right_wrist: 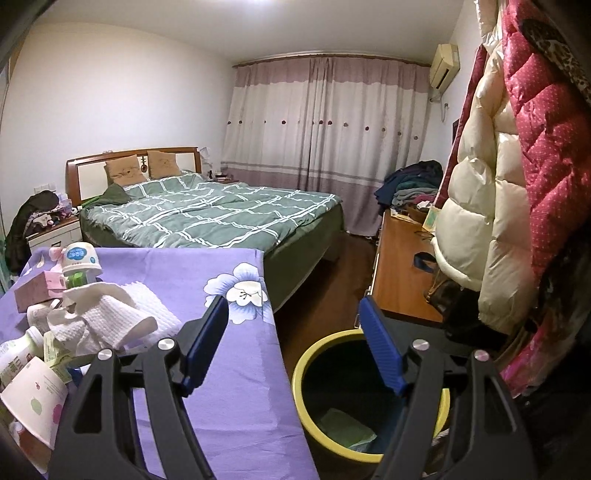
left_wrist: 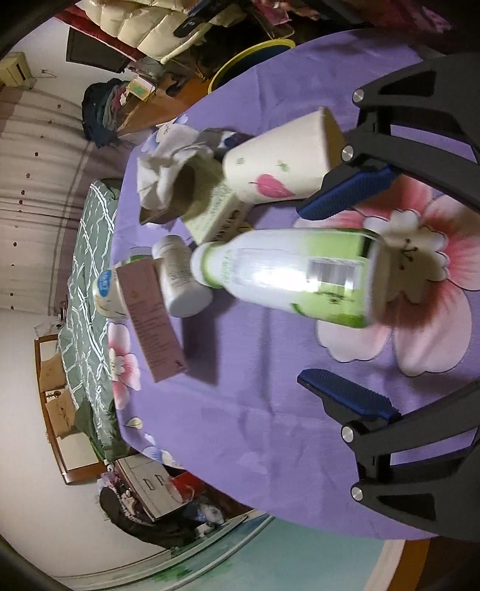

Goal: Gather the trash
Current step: 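Grasp the white-green bottle with the left gripper and lift it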

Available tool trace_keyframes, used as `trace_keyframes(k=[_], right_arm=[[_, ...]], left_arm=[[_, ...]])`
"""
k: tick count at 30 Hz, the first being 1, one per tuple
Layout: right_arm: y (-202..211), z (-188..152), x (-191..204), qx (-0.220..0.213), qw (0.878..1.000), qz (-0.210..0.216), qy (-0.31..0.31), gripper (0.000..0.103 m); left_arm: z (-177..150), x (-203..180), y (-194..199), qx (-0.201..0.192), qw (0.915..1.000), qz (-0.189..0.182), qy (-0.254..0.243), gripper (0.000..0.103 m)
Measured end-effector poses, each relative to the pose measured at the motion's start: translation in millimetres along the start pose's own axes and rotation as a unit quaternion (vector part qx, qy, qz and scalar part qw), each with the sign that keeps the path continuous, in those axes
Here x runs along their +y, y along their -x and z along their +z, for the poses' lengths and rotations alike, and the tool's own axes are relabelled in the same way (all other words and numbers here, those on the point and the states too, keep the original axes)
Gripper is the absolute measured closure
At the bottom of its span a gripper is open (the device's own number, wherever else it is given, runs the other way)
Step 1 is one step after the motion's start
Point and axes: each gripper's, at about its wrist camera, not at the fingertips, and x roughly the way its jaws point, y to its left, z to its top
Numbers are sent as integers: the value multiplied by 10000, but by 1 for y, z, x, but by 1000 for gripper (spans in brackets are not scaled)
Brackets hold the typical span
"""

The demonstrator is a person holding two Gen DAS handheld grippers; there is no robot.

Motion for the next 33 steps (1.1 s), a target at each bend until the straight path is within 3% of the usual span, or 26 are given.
trace_keyframes(k=[6,9,12,17,24,33], right_arm=[[-2,-3,14,72,9998,155,53,34],[-1,-4,20,98,9997,185,123,34],[-2,-5,21,119,9997,190,131,34],[-1,-5,22,121,9996,207,123,34],[0,-5,24,113,9996,242,131,34],[3,-5,21,116,9997,215,82,34]], left_arm=[[-9,2,-15,49,9999,-133,56,22],[-9,1,-22,38,9999,-142,-8,30],[-11,0,-24,37,9998,-204,-61,46],[-11,-4,-10,-236,9992,-102,-302,48],[13,-15,30,-806,9943,228,-665,51],[37,-19,47,-1013,9914,357,-750,52]])
